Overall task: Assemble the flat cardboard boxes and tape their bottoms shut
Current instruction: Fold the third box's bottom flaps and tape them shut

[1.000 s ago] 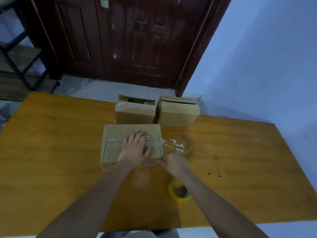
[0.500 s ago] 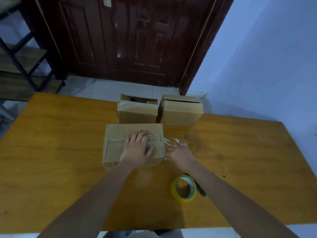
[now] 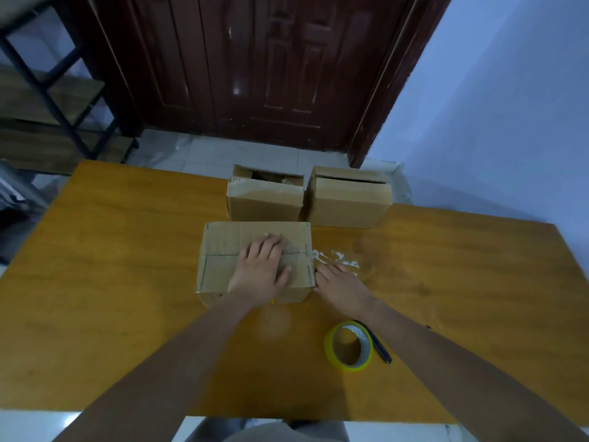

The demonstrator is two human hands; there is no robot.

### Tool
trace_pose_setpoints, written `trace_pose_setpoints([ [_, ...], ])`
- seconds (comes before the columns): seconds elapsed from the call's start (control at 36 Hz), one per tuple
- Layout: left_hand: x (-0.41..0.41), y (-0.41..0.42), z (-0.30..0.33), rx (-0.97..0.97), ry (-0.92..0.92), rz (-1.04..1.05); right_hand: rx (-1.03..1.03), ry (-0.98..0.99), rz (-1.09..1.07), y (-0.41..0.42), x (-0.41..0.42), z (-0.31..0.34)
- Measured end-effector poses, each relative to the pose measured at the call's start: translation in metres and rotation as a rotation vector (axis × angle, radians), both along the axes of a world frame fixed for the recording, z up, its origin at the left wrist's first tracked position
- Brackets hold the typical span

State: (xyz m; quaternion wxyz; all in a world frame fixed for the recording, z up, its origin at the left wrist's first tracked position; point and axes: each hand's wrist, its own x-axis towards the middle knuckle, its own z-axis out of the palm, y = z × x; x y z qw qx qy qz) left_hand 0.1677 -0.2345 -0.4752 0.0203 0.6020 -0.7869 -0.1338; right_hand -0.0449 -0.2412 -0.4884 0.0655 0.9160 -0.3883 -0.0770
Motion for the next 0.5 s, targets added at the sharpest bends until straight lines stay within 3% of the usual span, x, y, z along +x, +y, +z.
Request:
trace_pose_setpoints([
  [0.17,-0.001,-0.001,0.000,0.002,-0.004,0.006,-0.032,-0.071,0.048,-0.012,-0.002,0.001],
  [0.25,-0.001,0.000,0.001,0.001,-0.012,0.007,0.047,-0.110,0.059,-0.023,0.001,0.005],
  [0.33,-0.001,0.000,0.001,-0.004,-0.015,0.007,0.227,-0.037,0.053,-0.030,0.002,0.014],
  [0.39,-0.001,0.000,0.001,-0.014,-0.014,0.006,0.250,0.082,0.017,-0.041,0.004,0.022],
  [0.5,-0.001,0.001,0.003,-0.024,-0.014,-0.001,0.269,0.114,-0.050,-0.053,0.019,0.038],
])
